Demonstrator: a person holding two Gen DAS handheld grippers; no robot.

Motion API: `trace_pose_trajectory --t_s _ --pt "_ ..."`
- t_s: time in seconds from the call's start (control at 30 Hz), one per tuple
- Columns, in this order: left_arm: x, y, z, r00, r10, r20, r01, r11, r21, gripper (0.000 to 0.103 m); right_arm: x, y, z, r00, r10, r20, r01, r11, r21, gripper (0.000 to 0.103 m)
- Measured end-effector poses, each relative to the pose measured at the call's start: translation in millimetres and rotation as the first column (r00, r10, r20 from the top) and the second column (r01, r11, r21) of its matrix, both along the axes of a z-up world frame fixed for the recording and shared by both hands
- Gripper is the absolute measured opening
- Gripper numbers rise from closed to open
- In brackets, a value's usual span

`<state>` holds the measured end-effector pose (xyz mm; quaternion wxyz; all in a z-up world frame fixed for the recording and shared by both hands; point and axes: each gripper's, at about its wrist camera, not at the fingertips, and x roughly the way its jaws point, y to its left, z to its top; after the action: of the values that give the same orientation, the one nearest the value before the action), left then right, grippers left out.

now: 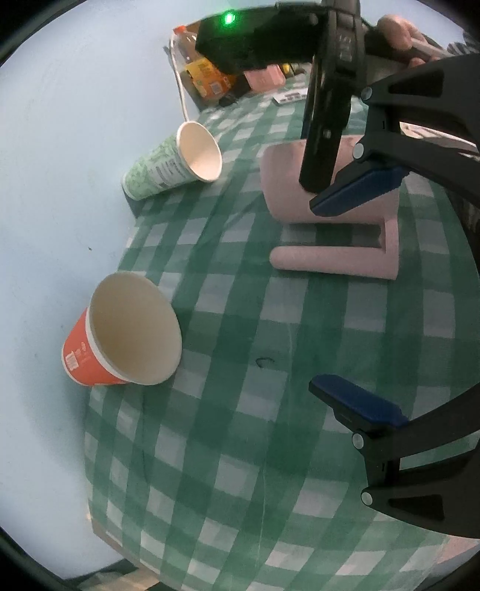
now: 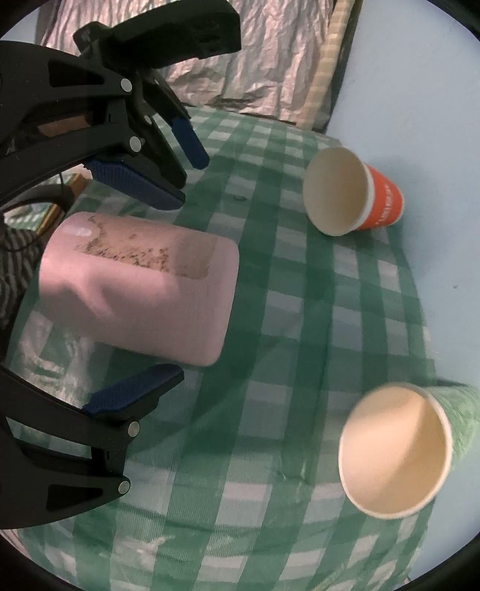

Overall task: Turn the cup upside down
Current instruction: 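Lift the pink mug with the right gripper and rotate it upright, then lower the pink mug onto the table and open the right gripper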

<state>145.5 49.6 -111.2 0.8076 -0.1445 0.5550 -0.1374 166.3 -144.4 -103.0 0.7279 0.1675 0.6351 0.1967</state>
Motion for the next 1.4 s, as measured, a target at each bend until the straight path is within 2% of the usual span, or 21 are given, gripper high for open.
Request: trace_pose_trajectory --t_s 0.33,0.37,0.5,0.63,0.73,0.83,1.03,1.2,1.3,1.4 --pt "0.0 -0.4 1.7 1.000 -0.020 0.017 0.021 0.999 -0.036 0.089 13.7 7.1 -10.7 0.999 0.003 -0.040 -0.005 0.999 -0.053 0.085" --pt "0.2 0.2 1.5 1.000 -0.016 0.016 0.017 0.999 -0.039 0.089 13.9 7.0 -12.0 0.999 0.005 -0.039 -0.007 0.999 -0.050 0.079" --pt "0.6 4.2 0.3 1.000 -0.007 0.015 0.007 0.999 -0.043 0.089 14.5 5.8 -12.8 0.999 0.017 -0.034 -0.018 0.999 -0.033 0.076" --pt "-0.5 11.3 -4.4 1.000 0.018 0.005 -0.018 0.998 -0.054 0.089 10.6 0.6 -10.1 1.000 0.020 0.003 -0.020 1.000 0.002 0.074" --pt "-3.6 12.6 -4.1 1.000 0.025 0.010 -0.025 0.998 -0.050 0.089 0.1 -2.4 -0.4 0.997 0.036 0.071 -0.038 0.999 0.037 0.073" --pt "-6.8 11.7 -0.7 0.999 0.031 0.022 -0.030 0.999 -0.042 0.089 -10.4 -3.1 9.6 0.987 0.047 0.154 -0.051 0.998 0.022 0.073" --pt "-14.9 14.1 10.8 0.997 0.058 0.058 -0.056 0.998 -0.042 0.089 -36.7 -3.2 30.8 0.935 0.058 0.350 -0.041 0.998 -0.056 0.073" --pt "-23.7 16.5 20.7 0.988 0.105 0.111 -0.104 0.994 -0.013 0.089 -51.5 5.1 53.4 0.841 0.058 0.539 0.015 0.991 -0.130 0.073" --pt "-27.6 17.3 25.4 0.982 0.123 0.141 -0.127 0.992 0.023 0.089 -45.4 16.6 58.5 0.793 0.077 0.605 0.040 0.983 -0.178 0.073" --pt "-28.4 20.9 26.4 0.981 0.133 0.143 -0.137 0.990 0.018 0.089 -36.9 25.1 61.1 0.753 0.094 0.651 0.074 0.971 -0.226 0.073"
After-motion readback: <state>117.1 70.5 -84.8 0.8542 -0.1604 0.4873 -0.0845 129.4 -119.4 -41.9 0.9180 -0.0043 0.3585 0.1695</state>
